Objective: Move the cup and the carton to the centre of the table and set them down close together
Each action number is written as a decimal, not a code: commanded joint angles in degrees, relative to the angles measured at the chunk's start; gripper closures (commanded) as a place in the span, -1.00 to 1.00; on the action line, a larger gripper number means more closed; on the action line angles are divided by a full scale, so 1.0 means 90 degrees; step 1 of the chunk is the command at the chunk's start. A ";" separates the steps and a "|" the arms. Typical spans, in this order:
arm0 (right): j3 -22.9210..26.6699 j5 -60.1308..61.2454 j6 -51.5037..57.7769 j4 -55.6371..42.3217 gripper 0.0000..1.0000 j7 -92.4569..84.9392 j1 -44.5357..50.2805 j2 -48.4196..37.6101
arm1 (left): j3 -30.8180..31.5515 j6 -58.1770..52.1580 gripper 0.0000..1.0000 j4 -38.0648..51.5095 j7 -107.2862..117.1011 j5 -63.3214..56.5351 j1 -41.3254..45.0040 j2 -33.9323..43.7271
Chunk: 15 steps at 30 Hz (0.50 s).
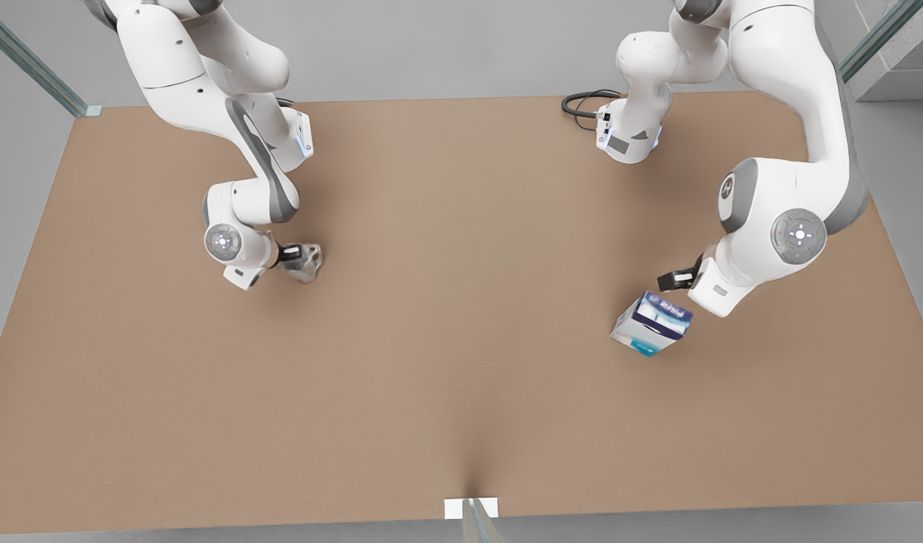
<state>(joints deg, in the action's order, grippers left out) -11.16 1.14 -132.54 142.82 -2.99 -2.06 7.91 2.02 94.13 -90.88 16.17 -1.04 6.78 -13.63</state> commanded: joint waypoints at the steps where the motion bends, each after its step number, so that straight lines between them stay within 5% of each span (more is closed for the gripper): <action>1: -0.0001 0.0001 0.0000 0.0000 0.39 0.0000 -0.0005 0.0000 | 0.0001 0.0000 -1.00 0.0000 0.0000 -0.0001 0.0009 0.0000; 4: -0.0040 0.0001 0.0010 0.0000 0.57 0.0009 -0.0005 -0.0010 | 0.0000 0.0010 -1.00 0.0000 0.0000 -0.0001 0.0009 0.0000; 15: -0.0069 0.0001 0.0029 -0.0039 0.57 0.0000 -0.0005 -0.0010 | 0.0001 0.0010 -1.00 0.0000 0.0127 -0.0001 0.0009 0.0020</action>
<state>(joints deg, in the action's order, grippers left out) -11.79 1.40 -132.30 142.42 -3.13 -2.11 7.82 2.02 94.22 -90.83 17.23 -1.04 6.81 -13.50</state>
